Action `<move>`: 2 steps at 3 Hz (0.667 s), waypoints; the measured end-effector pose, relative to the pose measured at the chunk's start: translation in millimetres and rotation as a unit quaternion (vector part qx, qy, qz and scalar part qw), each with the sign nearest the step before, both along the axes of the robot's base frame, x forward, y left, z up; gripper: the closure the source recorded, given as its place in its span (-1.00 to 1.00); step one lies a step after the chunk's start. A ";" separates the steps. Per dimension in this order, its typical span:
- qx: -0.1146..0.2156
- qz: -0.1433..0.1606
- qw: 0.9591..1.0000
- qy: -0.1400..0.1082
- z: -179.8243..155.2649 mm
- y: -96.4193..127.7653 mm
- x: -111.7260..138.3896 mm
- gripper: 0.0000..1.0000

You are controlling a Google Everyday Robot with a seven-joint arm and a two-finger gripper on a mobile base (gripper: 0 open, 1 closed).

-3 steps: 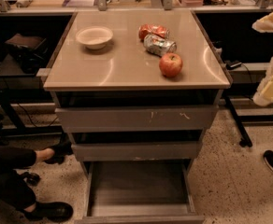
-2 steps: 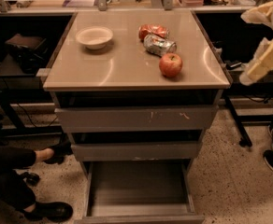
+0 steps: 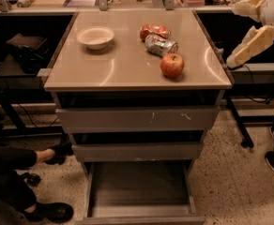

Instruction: Place apple into bottom drawer

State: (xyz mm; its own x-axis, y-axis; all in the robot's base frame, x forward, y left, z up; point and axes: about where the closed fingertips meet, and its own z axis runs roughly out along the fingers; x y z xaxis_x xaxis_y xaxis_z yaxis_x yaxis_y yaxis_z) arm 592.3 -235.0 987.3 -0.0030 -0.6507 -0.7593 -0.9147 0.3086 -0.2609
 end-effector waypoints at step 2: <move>0.052 -0.006 0.998 -0.016 -9.9 12.3 15.0 -1.00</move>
Offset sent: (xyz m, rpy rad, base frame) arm 0.0311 0.0233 -0.0214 0.2462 -0.0820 -0.0370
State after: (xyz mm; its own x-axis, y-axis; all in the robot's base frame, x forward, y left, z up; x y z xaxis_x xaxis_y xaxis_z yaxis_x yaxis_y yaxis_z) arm 607.3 -222.6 977.4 0.0147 -0.5677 -0.8231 -0.9025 0.3469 -0.2554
